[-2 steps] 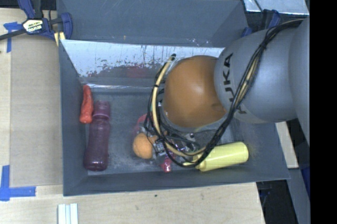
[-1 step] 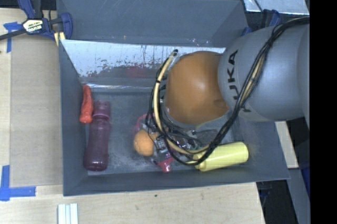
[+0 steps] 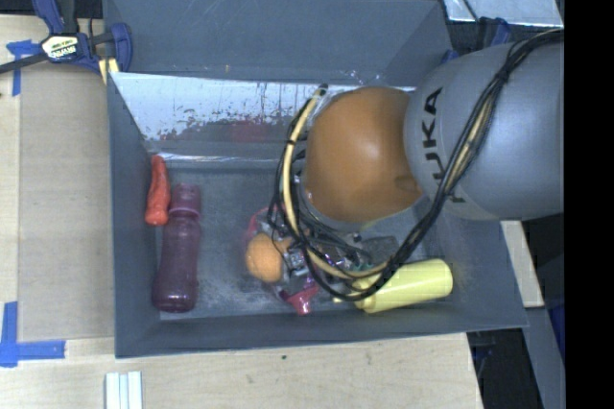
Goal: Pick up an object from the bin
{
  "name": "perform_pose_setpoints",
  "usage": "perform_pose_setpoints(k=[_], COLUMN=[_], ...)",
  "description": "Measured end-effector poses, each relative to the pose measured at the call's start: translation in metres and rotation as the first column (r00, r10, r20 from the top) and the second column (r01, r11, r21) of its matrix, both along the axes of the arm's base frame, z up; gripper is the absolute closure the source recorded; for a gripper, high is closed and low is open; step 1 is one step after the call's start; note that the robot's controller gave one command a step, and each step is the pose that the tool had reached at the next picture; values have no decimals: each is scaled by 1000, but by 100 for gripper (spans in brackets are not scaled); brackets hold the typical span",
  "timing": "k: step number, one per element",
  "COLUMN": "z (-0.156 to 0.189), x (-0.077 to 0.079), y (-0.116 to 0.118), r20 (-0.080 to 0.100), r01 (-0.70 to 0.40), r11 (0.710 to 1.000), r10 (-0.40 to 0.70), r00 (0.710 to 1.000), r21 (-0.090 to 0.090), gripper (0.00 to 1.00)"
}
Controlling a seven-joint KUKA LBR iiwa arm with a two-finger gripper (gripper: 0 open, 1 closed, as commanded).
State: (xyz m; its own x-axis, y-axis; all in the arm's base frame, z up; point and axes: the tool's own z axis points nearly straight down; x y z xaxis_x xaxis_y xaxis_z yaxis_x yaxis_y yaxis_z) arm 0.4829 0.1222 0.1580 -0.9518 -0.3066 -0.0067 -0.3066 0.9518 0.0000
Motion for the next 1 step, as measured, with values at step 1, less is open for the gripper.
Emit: perform_pose_setpoints(k=[1], z=[17], x=[0], y=[0], r20=[0], r01=[1], r11=[1000], r10=[-1], r00=[1000], r21=[0], gripper=[100])
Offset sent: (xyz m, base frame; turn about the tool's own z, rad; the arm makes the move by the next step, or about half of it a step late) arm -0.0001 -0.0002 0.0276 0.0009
